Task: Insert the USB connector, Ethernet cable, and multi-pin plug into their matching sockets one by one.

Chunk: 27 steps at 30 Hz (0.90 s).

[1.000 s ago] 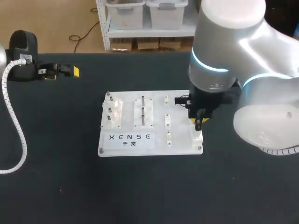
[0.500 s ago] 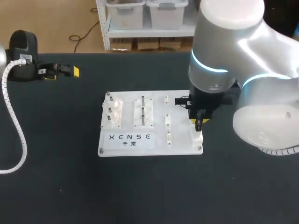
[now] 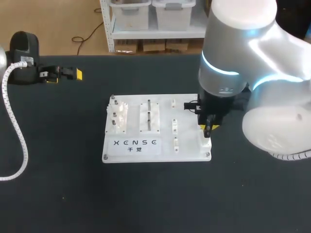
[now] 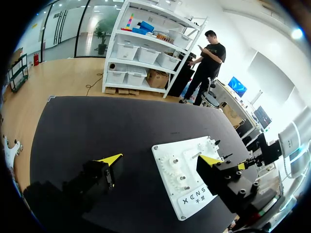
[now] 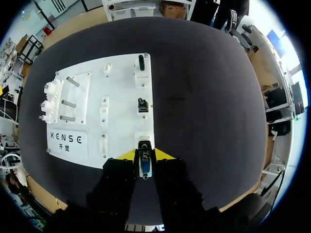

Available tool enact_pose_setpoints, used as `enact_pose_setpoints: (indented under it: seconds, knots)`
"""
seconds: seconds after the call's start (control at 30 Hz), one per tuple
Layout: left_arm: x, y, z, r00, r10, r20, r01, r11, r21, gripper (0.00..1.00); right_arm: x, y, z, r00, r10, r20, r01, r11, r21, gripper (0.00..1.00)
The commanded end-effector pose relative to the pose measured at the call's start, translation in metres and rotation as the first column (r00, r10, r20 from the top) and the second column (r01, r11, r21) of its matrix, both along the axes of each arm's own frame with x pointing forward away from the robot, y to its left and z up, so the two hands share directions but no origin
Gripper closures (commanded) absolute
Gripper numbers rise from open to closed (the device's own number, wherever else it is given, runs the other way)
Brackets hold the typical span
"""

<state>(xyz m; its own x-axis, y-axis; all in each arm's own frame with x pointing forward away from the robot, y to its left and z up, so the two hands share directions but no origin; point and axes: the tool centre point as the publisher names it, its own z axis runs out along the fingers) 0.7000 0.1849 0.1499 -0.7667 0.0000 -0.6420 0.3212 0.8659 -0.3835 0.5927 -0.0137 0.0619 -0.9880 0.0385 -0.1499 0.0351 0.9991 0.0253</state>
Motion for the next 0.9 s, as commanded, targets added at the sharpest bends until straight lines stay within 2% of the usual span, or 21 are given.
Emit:
enact_pose_setpoints:
  seconds: [0.03, 0.33, 0.77, 0.87, 0.9]
  knots:
    - [0.000, 0.000, 0.000, 1.000, 0.000, 0.000, 0.000, 1.000, 0.000, 0.00, -0.003, -0.001, -0.023, 1.000, 0.001, -0.020, -0.001, 1.000, -0.007, 1.00]
    - [0.000, 0.000, 0.000, 1.000, 0.000, 0.000, 0.000, 1.000, 0.000, 0.00, -0.002, -0.001, -0.033, 0.999, 0.009, -0.049, -0.010, 1.000, -0.029, 1.00]
    - [0.000, 0.000, 0.000, 1.000, 0.000, 0.000, 0.000, 1.000, 0.000, 0.00, -0.003, -0.002, -0.033, 0.998, 0.020, -0.061, -0.022, 0.999, -0.033, 1.00]
    - [0.000, 0.000, 0.000, 1.000, 0.000, 0.000, 0.000, 1.000, 0.000, 0.00, -0.004, -0.003, -0.022, 0.999, 0.016, -0.040, -0.016, 1.000, -0.020, 0.54]
    - [0.000, 0.000, 0.000, 1.000, 0.000, 0.000, 0.000, 1.000, 0.000, 0.00, -0.004, -0.004, -0.016, 0.999, 0.017, -0.027, -0.017, 1.000, -0.020, 0.09]
